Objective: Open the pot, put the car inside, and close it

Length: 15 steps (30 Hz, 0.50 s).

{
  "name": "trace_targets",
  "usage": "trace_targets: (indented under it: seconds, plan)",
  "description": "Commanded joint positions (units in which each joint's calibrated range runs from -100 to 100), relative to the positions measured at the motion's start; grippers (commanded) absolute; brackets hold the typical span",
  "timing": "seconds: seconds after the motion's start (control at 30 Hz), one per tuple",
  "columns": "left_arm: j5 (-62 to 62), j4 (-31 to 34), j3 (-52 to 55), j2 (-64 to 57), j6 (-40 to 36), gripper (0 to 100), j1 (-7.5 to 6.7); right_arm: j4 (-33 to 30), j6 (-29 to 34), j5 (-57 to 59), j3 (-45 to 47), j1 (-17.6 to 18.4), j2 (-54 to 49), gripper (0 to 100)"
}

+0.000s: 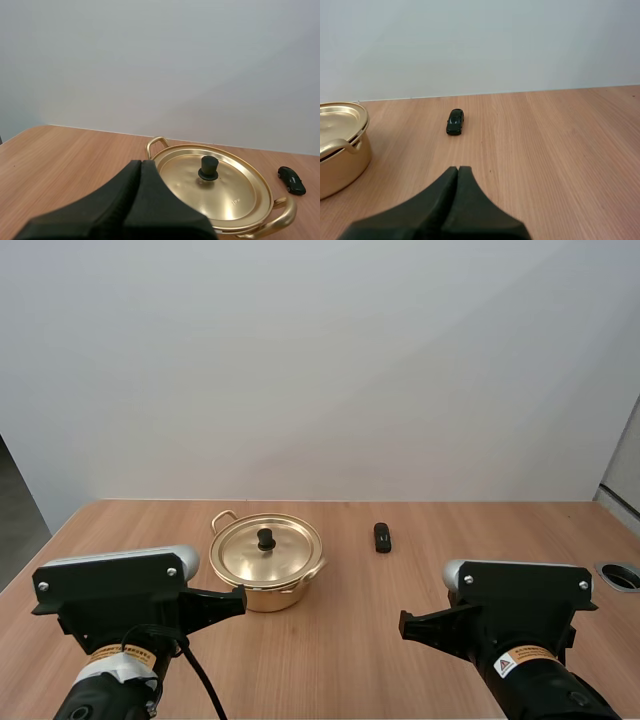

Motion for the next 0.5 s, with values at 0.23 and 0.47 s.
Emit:
trace_targets:
  seconds: [0.23, 0.47]
  plan:
    - [-0.1, 5.3, 0.0, 0.0, 0.2, 0, -0.03, -5.9, 0.0, -0.1, 0.0, 0.0, 0.0, 0]
    - [-0.1, 5.3, 0.0, 0.0, 0.2, 0, -0.03, -5.9, 0.0, -0.1, 0.0, 0.0, 0.0, 0]
